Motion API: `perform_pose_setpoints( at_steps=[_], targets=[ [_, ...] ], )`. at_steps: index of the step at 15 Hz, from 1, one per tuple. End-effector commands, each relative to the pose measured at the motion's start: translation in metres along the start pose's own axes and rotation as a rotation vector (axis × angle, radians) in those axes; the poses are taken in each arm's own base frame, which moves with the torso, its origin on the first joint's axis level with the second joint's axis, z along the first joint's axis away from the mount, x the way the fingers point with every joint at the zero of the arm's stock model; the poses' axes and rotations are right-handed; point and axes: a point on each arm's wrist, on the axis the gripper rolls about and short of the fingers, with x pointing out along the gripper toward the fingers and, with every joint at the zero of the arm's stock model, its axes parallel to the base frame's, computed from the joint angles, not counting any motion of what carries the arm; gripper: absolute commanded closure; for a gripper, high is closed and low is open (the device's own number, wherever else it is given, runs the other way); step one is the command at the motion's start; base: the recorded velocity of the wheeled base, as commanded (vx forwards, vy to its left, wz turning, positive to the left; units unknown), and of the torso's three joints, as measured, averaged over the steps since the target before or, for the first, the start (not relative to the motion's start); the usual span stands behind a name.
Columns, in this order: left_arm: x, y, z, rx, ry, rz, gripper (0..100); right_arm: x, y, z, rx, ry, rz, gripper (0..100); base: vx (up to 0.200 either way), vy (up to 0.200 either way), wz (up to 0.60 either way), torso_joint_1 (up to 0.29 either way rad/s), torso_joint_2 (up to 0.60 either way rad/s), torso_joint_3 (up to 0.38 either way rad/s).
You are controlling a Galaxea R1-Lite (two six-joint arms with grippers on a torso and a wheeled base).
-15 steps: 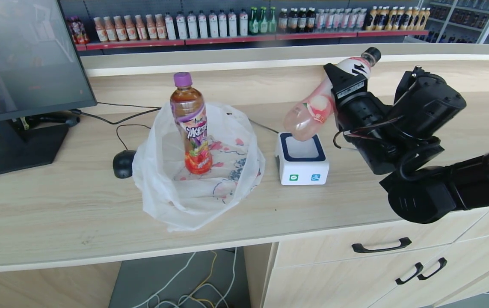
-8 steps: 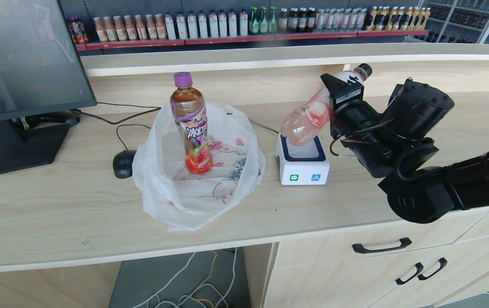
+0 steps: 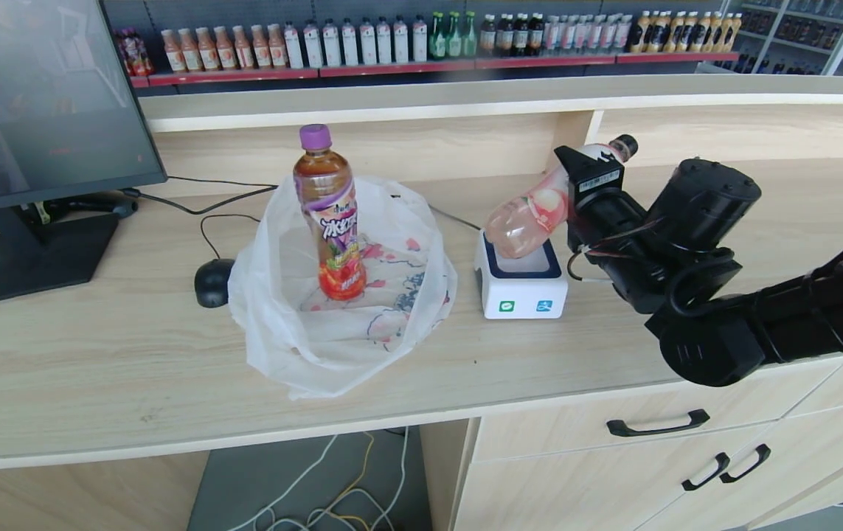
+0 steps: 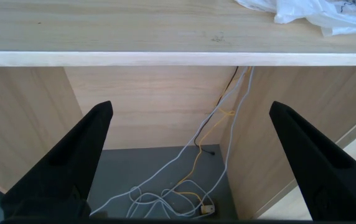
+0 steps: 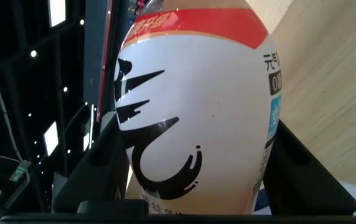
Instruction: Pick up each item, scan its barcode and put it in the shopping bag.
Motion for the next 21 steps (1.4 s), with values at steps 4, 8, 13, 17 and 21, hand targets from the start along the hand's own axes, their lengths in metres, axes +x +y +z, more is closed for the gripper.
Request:
perform_pose_setpoints(
  at_steps=[4,8,13,17,21],
  targets=[
    [0.0000,0.0000,0.0000,0.000,-0.001,0.000,0,0.0014,-0.0082,-0.0036,0.017,0.007,-0.018,100,0.000,0.000,0.00,0.000,0.00,0.000],
    [0.0000,0.0000,0.0000,0.000,-0.001,0.000,0,0.0010,-0.0087,-0.0030,0.019,0.006,-0.021,100,0.000,0.000,0.00,0.000,0.00,0.000],
    [0.0000,0.0000,0.0000,0.000,-0.001,0.000,0,0.0011,-0.0097,-0.0042,0.020,0.009,-0.023,100,0.000,0.000,0.00,0.000,0.00,0.000],
    [0.0000,0.0000,0.0000,0.000,-0.001,0.000,0,0.0012,-0.0107,-0.0040,0.021,0.008,-0.025,100,0.000,0.000,0.00,0.000,0.00,0.000],
    [0.0000,0.0000,0.0000,0.000,-0.001,0.000,0,0.0010,-0.0075,-0.0038,0.023,0.007,-0.014,100,0.000,0.000,0.00,0.000,0.00,0.000]
  ],
)
